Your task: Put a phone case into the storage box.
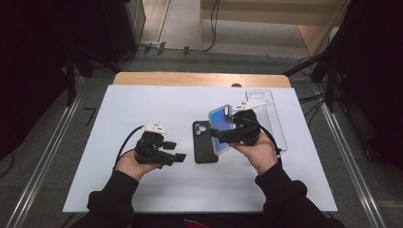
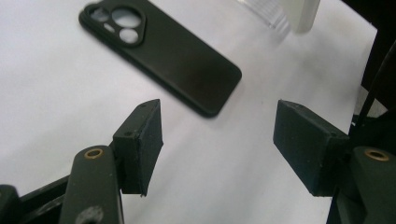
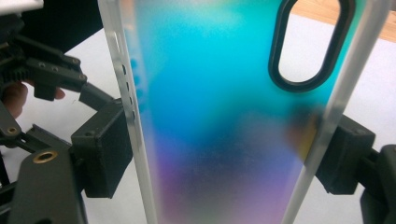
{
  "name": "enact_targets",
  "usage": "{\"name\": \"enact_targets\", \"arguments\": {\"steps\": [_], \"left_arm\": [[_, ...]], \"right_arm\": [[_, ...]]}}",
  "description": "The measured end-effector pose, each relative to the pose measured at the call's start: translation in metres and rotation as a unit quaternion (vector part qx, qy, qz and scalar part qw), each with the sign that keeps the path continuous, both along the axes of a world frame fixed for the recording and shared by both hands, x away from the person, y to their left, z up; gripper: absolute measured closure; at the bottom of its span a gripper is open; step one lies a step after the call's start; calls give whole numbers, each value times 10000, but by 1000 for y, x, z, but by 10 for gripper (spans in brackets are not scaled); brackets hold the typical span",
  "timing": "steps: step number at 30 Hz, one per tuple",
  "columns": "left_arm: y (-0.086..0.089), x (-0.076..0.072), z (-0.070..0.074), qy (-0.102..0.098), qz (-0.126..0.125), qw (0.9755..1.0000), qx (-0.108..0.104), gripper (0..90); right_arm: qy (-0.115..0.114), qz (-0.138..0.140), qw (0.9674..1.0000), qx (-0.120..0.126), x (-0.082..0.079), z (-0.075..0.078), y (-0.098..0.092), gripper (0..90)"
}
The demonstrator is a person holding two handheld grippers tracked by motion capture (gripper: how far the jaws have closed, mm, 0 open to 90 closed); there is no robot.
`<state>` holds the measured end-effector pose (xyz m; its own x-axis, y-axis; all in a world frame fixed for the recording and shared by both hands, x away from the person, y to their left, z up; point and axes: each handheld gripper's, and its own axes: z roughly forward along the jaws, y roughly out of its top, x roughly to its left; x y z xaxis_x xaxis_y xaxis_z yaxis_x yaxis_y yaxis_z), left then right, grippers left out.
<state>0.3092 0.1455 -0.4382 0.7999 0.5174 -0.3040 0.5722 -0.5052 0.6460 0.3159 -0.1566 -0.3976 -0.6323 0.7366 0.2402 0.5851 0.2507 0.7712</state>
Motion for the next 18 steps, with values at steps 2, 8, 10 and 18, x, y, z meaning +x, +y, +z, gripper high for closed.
{"name": "enact_targets", "arguments": {"steps": [2, 8, 10, 18], "left_arm": [[3, -2, -2, 33, 21, 10000, -50, 318], [9, -7, -3, -9, 20, 10000, -23, 296], [12, -9, -4, 11, 33, 10000, -83, 295], [22, -15, -10, 31, 174, 9998, -122, 294]], "right_arm": [[-3, -13, 10000, -18, 0, 1, -2, 164], [15, 18, 10000, -24, 3, 8, -12, 165], [35, -12, 10000, -14, 3, 10, -16, 164], [-19, -302, 9995, 106, 6, 24, -41, 164]]}}
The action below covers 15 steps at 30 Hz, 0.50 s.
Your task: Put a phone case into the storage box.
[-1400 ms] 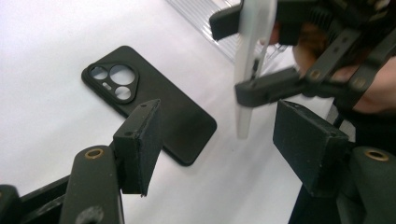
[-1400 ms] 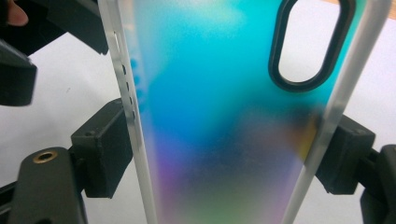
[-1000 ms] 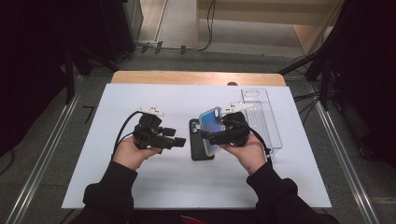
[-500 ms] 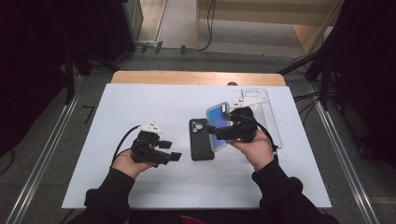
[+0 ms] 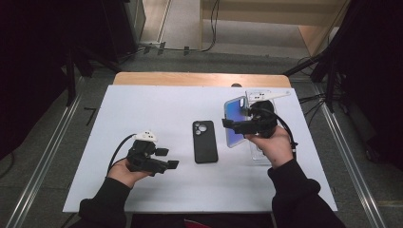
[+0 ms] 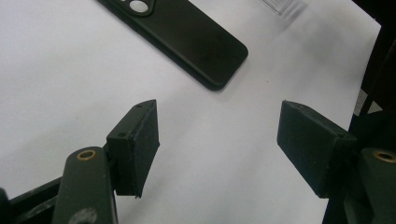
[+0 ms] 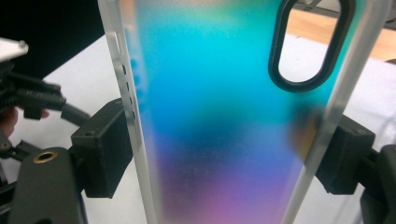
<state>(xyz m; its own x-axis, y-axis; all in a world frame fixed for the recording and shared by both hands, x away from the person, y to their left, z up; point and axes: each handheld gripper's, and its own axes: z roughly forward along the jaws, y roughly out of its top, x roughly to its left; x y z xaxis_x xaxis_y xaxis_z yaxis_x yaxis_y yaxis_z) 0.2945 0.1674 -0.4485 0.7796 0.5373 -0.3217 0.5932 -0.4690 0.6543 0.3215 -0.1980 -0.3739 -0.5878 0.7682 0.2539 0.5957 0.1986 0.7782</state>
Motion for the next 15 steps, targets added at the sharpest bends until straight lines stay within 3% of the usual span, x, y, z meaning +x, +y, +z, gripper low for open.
{"name": "enact_targets", "arguments": {"steps": [10, 15], "left_arm": [[7, -1, -4, 89, 147, 9998, -61, 294], [10, -2, -5, 82, 245, 9996, -101, 294]], "right_arm": [[-96, -447, 9988, 149, 5, 15, -34, 164], [-155, -664, 9976, 98, 11, 15, -45, 164]]}}
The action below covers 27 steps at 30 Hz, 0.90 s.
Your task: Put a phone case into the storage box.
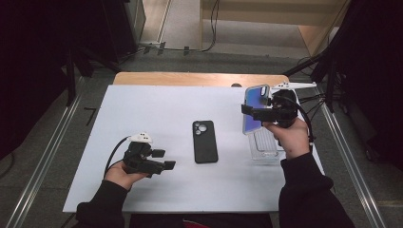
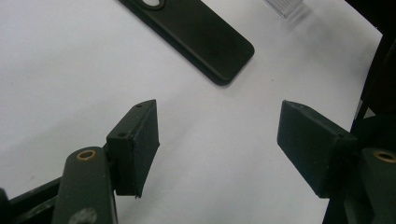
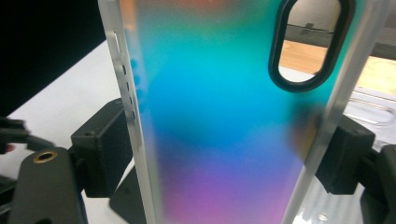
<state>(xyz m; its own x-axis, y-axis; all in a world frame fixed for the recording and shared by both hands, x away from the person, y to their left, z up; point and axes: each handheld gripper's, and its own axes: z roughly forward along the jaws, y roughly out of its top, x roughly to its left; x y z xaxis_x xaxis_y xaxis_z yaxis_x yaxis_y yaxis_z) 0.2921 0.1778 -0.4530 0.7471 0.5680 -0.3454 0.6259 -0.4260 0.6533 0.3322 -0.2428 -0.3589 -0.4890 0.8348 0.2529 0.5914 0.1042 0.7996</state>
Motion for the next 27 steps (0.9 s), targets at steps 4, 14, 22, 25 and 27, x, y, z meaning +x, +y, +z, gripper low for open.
{"name": "enact_targets", "arguments": {"steps": [4, 14, 22, 25, 27], "left_arm": [[3, -2, 1, 0, 38, 10000, -10, 294], [15, -7, 0, 7, 232, 9997, -20, 294], [26, -10, 1, -30, 389, 9992, -50, 294], [28, -11, 1, -24, 420, 9991, -63, 294], [29, -11, 1, -16, 417, 9991, -61, 294]], "right_arm": [[30, -235, 9997, -91, 6, -3, -7, 164], [-74, -846, 9962, -192, 20, -12, -23, 164], [-59, -1130, 9933, -219, 36, -23, -30, 164], [-42, -1176, 9928, -240, 43, -26, -31, 164], [2, -1189, 9926, -247, 48, -29, -32, 164]]}}
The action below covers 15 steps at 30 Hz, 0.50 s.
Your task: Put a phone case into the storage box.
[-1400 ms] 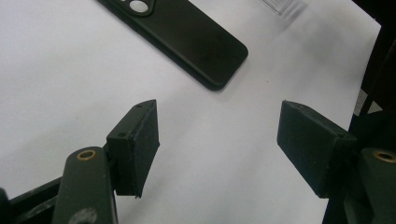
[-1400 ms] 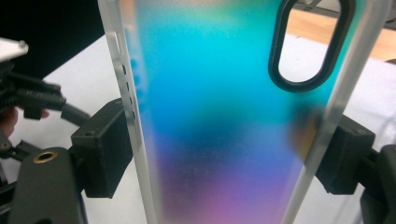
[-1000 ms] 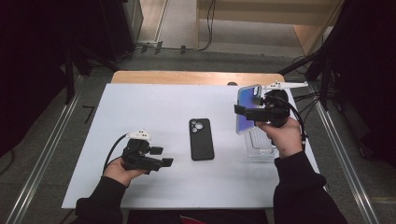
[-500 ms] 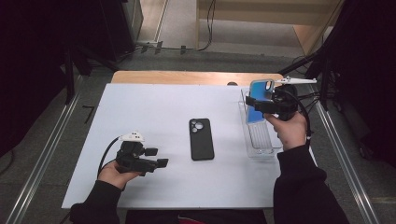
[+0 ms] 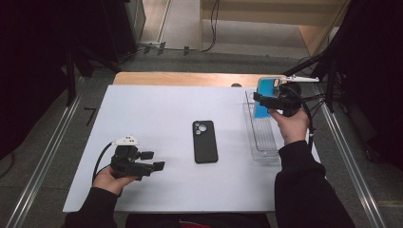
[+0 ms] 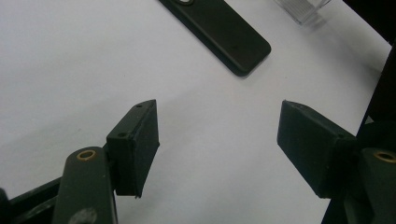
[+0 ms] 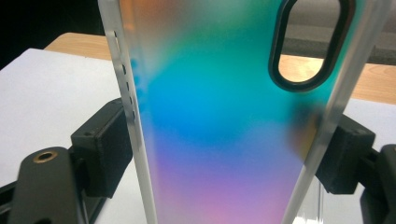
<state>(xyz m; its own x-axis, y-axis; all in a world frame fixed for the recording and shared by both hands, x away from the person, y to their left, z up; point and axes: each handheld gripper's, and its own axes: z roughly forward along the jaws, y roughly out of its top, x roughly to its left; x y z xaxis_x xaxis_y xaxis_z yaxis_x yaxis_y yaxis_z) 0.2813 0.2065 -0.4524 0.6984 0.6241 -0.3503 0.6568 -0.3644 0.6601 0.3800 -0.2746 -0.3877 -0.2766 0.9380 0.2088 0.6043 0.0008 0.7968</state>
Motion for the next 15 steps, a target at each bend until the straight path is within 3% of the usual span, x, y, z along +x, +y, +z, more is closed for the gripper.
{"name": "enact_targets", "arguments": {"steps": [8, 15], "left_arm": [[2, 1, 0, 3, 35, 10000, -37, 294], [-1, 1, 0, -18, -19, 10000, 14, 294]], "right_arm": [[39, -95, 9999, 136, 20, -7, -1, 164], [-64, -157, 9999, -17, 35, -9, -2, 164]]}}
